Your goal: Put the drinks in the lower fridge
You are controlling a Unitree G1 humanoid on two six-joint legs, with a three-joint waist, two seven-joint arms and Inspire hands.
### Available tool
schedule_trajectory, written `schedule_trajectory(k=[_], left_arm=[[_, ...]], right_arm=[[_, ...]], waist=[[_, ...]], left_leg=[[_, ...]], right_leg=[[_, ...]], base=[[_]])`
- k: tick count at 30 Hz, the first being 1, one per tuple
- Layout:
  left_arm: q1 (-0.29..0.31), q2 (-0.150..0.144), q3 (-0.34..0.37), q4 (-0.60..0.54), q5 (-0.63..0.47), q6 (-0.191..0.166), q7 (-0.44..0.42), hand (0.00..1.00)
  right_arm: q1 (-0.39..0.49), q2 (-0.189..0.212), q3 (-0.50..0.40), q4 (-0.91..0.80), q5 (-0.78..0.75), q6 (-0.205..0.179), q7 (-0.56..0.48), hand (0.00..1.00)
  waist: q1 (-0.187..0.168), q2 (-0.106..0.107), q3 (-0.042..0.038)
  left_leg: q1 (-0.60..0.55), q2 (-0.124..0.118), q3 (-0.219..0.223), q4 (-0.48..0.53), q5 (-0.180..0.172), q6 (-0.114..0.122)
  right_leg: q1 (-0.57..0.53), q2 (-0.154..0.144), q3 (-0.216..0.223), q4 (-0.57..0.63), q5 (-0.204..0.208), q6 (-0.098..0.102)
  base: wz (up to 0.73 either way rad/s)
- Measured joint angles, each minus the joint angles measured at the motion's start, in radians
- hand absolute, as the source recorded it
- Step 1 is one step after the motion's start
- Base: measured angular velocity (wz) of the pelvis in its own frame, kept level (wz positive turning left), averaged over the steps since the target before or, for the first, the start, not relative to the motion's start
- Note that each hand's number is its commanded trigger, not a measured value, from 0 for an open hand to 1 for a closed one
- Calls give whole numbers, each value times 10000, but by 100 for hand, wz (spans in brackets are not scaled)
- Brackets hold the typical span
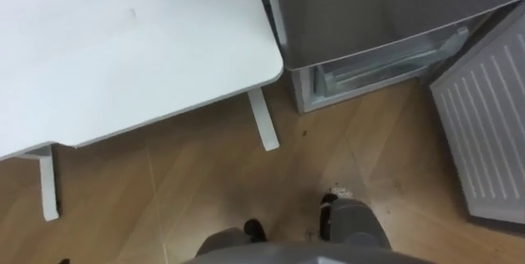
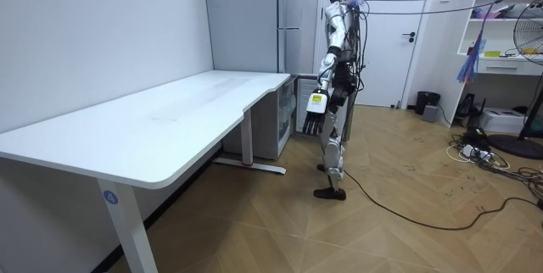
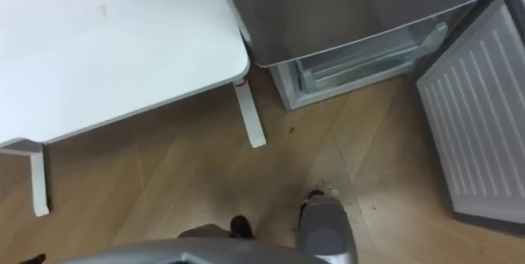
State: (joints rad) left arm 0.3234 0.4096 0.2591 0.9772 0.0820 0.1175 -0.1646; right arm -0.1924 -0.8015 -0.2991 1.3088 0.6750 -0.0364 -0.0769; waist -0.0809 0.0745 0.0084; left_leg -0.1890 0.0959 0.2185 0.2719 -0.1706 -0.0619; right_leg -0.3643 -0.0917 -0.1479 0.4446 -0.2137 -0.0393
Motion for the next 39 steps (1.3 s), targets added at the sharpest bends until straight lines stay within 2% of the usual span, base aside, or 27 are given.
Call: schedule_trajectory(k=[1,2,3,4,5,7,8,9,10,11,12,13,14,15,16,20,22,24,28,34,39], left_arm=[[-6,-16,-125,-102,2,-8,-3,0],[-5,-32,-236,-152,9,-10,-4,0],[-31,-74,-527,-173,5,-78,-8,0],[-71,-167,-789,-162,2,-128,-10,0],[-82,-237,-851,-161,17,-148,-7,0],[-81,-522,-984,-148,-45,-170,7,0],[-79,-546,-1074,-139,-85,-186,28,0],[-78,-628,-1194,-145,-87,-227,107,0],[-87,-761,-1270,-154,-103,-230,235,0],[-97,-845,-1273,-151,-112,-212,287,0],[-118,-975,-1297,-144,-115,-204,326,0],[-140,-1065,-1359,-93,-127,-233,351,0],[-156,-1094,-1440,-84,-122,-237,377,0],[-164,-1189,-1481,-79,-124,-247,398,0],[-177,-1274,-1634,13,-126,-246,449,0],[-303,-1505,-1862,379,-115,-257,636,0],[-414,-1610,-1875,422,-130,-257,788,0],[-470,-1728,-1885,455,-121,-258,912,0],[-747,-2030,-2040,548,-116,-285,928,0],[-736,-1992,-2053,551,-513,-325,1180,0],[-667,-2051,-2298,542,-505,-328,1361,0]], right_arm=[[220,414,-3,-182,368,-77,111,0],[380,615,1,-344,540,-107,160,0],[783,1008,25,-650,1020,-200,351,0],[1221,1432,23,-945,1568,-363,572,0],[1450,1648,13,-1125,1821,-436,666,0],[2288,2560,-52,-2081,2618,-666,1041,0],[2511,2777,-17,-2377,2887,-688,1145,0],[3032,3255,38,-3041,3386,-745,1284,0],[3458,3713,58,-3605,3777,-759,1475,0],[3615,3897,107,-3771,3926,-744,1562,0],[3828,4329,251,-3930,4181,-740,1738,0],[3949,4726,581,-3971,4216,-620,1897,0],[4039,4915,768,-4075,4211,-514,1929,0],[4143,5309,1205,-4302,4222,-271,2101,0],[4095,5645,1406,-4381,4216,-359,2168,0],[4086,5771,2353,-5067,4286,-331,2431,0],[4081,6014,2890,-5438,4366,-226,2654,0],[3893,6163,3312,-5619,4214,36,2804,0],[3574,6202,3987,-6308,3851,497,3163,0],[3542,6190,4333,-6967,3842,616,3299,0],[3588,6171,4331,-7115,3833,619,3111,0]], waist=[[41,-178,4],[43,-240,-29],[43,-300,-59],[38,-290,-51],[41,-334,-64],[50,-481,-103],[58,-511,-110],[100,-555,-128],[139,-572,-138],[169,-578,-137],[332,-612,-138],[404,-612,-163],[442,-611,-168],[519,-604,-179],[543,-539,-183],[647,-423,-135],[632,-449,-128],[646,-509,-111],[715,-606,-93],[1089,-887,-47],[1097,-783,-37]], left_leg=[[66,88,7,0,-4,-7],[89,143,21,-1,-18,-31],[181,252,17,4,-74,-121],[319,325,19,11,-125,-191],[403,330,21,-2,-126,-192],[811,347,64,-125,-137,-204],[900,362,73,-139,-164,-224],[1024,403,114,-146,-229,-246],[1120,427,186,-151,-326,-228],[1173,431,216,-148,-360,-222],[1325,405,279,-159,-392,-198],[1354,387,289,-135,-442,-176],[1337,365,278,-114,-451,-163],[1285,330,276,-41,-478,-117],[1269,284,268,1,-515,-66],[1365,97,239,-47,-599,81],[1480,57,217,-49,-649,129],[1479,13,185,-53,-673,151],[1577,-67,143,-69,-697,217],[1955,-71,221,-331,-727,249],[2025,-68,213,-370,-800,262]], right_leg=[[133,106,5,-165,86,-37],[210,164,-10,-275,127,-45],[436,269,-88,-510,216,-56],[684,349,-152,-713,271,-52],[794,362,-153,-783,283,-42],[1256,415,-161,-1041,327,11],[1356,429,-172,-1096,335,19],[1484,465,-187,-1206,356,47],[1637,467,-215,-1223,359,71],[1683,462,-216,-1220,358,83],[1729,448,-157,-1221,366,115],[1770,423,-154,-1214,365,149],[1769,398,-166,-1208,371,168],[1766,356,-192,-1198,398,206],[1828,305,-215,-1201,427,254],[1982,196,-202,-1171,437,435],[2150,172,-228,-1196,407,514],[2177,149,-219,-1208,396,551],[2426,149,-200,-1485,519,699],[2860,220,-170,-1893,590,785],[2953,224,-261,-1933,605,811]], base=[[-11],[-7],[0],[4],[0],[-2],[0],[0],[0],[-4],[-7],[-6],[0],[3],[4],[5],[8],[8],[5],[-3],[0]])
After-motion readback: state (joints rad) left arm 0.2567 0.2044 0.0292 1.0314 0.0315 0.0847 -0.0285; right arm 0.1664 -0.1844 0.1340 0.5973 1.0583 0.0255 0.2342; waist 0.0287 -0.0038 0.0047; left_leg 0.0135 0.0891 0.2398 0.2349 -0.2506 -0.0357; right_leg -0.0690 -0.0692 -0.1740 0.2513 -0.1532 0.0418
